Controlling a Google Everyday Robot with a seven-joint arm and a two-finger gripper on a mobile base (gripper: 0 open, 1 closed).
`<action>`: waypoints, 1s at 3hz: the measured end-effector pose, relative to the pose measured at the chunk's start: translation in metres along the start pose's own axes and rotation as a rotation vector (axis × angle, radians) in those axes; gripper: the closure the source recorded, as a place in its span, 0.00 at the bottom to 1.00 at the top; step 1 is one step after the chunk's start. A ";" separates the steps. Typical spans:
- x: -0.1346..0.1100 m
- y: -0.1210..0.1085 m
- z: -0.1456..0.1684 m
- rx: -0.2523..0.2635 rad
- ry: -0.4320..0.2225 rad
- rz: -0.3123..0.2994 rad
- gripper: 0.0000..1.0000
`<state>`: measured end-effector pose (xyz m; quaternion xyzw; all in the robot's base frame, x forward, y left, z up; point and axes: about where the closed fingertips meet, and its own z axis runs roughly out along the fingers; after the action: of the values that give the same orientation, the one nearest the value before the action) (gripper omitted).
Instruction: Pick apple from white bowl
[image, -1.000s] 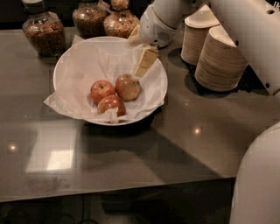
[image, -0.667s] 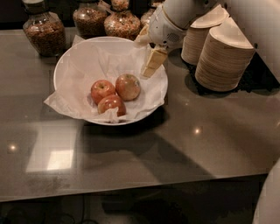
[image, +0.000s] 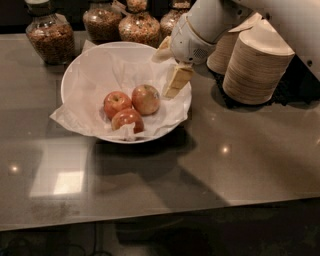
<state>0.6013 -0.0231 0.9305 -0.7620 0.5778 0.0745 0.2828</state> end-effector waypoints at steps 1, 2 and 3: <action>-0.008 0.018 0.004 -0.015 0.004 -0.021 0.35; -0.008 0.020 0.006 -0.021 0.005 -0.021 0.16; -0.009 0.020 0.013 -0.036 -0.002 -0.023 0.01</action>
Offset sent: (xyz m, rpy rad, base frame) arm -0.0153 0.0046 -0.0048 -0.0105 0.0002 0.0192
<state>0.5822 -0.0122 0.9167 -0.7736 0.5671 0.0826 0.2705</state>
